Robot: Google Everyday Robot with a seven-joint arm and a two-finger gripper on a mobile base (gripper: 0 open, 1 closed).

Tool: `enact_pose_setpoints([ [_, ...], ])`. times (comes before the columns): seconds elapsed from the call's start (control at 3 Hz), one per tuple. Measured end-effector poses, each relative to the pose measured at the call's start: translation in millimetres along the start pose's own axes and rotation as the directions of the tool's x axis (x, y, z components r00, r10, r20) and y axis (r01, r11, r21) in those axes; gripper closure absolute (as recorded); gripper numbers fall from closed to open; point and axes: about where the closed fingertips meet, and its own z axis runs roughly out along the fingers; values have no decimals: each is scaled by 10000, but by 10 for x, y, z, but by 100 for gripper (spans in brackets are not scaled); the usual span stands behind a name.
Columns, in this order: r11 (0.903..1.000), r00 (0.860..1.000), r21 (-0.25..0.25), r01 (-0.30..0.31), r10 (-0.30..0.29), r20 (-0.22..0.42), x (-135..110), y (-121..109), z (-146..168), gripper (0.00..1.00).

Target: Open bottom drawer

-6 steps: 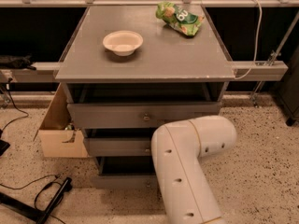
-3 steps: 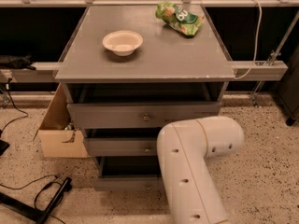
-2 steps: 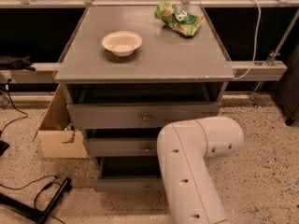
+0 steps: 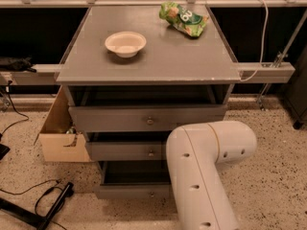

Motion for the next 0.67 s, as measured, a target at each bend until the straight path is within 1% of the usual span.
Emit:
enact_pose_setpoints([
  [0.33,9998,9999,-86,-150,151,59,62,97,-26,100],
  [0.67,9999,9995,-97,-139,141,290,67,187,-85,100],
])
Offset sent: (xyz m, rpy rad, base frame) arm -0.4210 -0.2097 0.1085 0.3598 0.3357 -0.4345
